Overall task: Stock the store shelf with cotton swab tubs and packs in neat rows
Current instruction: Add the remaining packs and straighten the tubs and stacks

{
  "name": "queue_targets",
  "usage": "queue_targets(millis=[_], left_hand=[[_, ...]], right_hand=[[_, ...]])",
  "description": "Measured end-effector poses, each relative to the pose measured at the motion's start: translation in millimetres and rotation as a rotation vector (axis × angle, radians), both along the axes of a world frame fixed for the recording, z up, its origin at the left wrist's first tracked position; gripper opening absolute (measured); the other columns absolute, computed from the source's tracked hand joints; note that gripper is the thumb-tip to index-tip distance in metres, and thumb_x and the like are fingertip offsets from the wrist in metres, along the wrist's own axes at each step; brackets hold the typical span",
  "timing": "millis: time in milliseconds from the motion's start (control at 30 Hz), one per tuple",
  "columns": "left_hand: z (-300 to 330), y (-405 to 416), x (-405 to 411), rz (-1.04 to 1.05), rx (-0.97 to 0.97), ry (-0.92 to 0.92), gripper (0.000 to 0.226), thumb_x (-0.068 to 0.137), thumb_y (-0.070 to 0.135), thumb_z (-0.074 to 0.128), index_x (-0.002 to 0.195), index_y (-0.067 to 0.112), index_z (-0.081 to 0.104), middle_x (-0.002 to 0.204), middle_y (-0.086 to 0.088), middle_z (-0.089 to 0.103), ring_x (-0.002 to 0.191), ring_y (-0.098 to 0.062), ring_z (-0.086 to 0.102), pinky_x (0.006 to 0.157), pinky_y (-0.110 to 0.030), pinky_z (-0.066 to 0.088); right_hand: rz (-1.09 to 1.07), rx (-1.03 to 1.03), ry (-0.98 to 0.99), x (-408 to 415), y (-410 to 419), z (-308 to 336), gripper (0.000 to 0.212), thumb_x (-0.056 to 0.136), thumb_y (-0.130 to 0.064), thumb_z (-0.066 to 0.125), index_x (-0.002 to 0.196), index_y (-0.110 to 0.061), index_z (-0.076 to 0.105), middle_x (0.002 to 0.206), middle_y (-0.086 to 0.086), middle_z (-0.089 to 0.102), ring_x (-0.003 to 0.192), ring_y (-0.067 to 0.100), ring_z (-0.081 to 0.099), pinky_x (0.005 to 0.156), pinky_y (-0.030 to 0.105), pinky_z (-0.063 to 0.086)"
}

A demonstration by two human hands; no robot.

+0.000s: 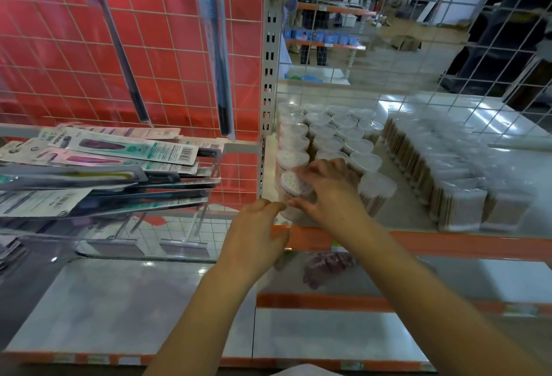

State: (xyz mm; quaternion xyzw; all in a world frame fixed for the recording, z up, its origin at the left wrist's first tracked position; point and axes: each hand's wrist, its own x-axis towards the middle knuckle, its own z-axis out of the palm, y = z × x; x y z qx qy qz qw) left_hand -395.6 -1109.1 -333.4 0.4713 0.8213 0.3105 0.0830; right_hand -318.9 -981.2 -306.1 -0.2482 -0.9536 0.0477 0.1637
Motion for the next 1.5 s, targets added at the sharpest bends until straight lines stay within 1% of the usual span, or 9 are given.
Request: queue_targets(millis=[133,533,600,767,900,1000,1200,1367,1500], left_hand=[[-2,3,4,-0.016,0.019,0.028,0.044,0.083,0.017,0.059,0.127,0.019,0.055,0.123,-0.001,0.056,0.114,-0.017,0.045,0.087,-0.018,0.031],[-6,-2,-1,-0.087,-0.061,0.069,0.047,0.083,0.018,0.056,0.130,0.019,0.052,0.122,0.000,0.054,0.115,-0.016,0.046,0.092,-0.021,0.035],[-6,-1,0,-0.094,-0.058,0.071,0.048,0.083,0.019,0.056,0.130,0.021,0.052,0.123,0.002,0.054,0.115,-0.016,0.045,0.091,-0.020,0.034],[-6,2,4,-0.098,-0.027,0.052,0.045,0.085,0.022,0.055,0.130,0.022,0.051,0.125,0.004,0.053,0.115,-0.014,0.044,0.090,-0.019,0.033],[-5,8,11,-0.076,0.016,0.026,0.042,0.087,0.024,0.053,0.129,0.023,0.051,0.126,0.005,0.052,0.116,-0.013,0.043,0.090,-0.017,0.032],[-4,13,19,-0.073,-0.018,0.125,0.036,0.087,0.025,0.053,0.121,0.016,0.055,0.119,-0.002,0.054,0.110,-0.021,0.047,0.088,-0.030,0.040],[4,21,29,-0.081,-0.053,0.198,0.022,0.089,0.032,0.048,0.106,0.018,0.054,0.109,0.002,0.051,0.099,-0.018,0.047,0.080,-0.029,0.039],[6,23,32,-0.115,-0.103,0.175,0.026,0.092,0.035,0.046,0.113,0.022,0.052,0.113,0.003,0.053,0.104,-0.015,0.048,0.085,-0.029,0.041],[7,20,32,-0.148,-0.112,0.188,0.036,0.093,0.036,0.046,0.126,0.024,0.047,0.124,0.004,0.050,0.114,-0.015,0.044,0.094,-0.030,0.040]], right_hand=[[-0.007,0.012,0.059,-2,1,-8,0.047,0.061,-0.042,0.068,0.097,-0.012,0.071,0.096,0.008,0.067,0.090,0.041,0.055,0.074,0.051,0.044],[-0.045,-0.007,0.126,-5,-1,-14,0.042,0.064,-0.041,0.071,0.098,-0.017,0.070,0.104,0.005,0.068,0.096,0.038,0.057,0.081,0.056,0.042],[-0.050,-0.021,0.105,-4,-1,-12,0.045,0.069,-0.044,0.070,0.106,-0.018,0.068,0.115,0.004,0.064,0.109,0.037,0.050,0.092,0.059,0.036],[-0.019,-0.073,0.048,5,11,1,0.054,0.083,-0.052,0.057,0.133,-0.032,0.048,0.148,-0.010,0.033,0.141,0.016,0.010,0.112,0.050,-0.004],[0.003,-0.161,0.099,20,25,13,0.049,0.085,-0.038,0.062,0.131,-0.026,0.051,0.143,-0.006,0.042,0.140,0.014,0.019,0.113,0.046,0.000],[0.006,-0.162,0.103,33,33,18,0.045,0.083,-0.034,0.065,0.127,-0.023,0.056,0.137,-0.005,0.049,0.138,0.013,0.026,0.115,0.041,0.002],[0.004,-0.182,0.060,51,45,22,0.044,0.084,-0.031,0.065,0.127,-0.023,0.055,0.138,-0.002,0.049,0.137,0.014,0.028,0.113,0.047,0.014],[-0.020,-0.194,-0.050,56,47,19,0.051,0.085,-0.036,0.062,0.133,-0.029,0.046,0.147,-0.005,0.036,0.140,0.008,0.017,0.114,0.035,-0.008],[-0.029,-0.238,0.034,54,44,13,0.048,0.085,-0.029,0.064,0.131,-0.025,0.050,0.146,-0.002,0.038,0.140,0.008,0.019,0.113,0.027,-0.008]])
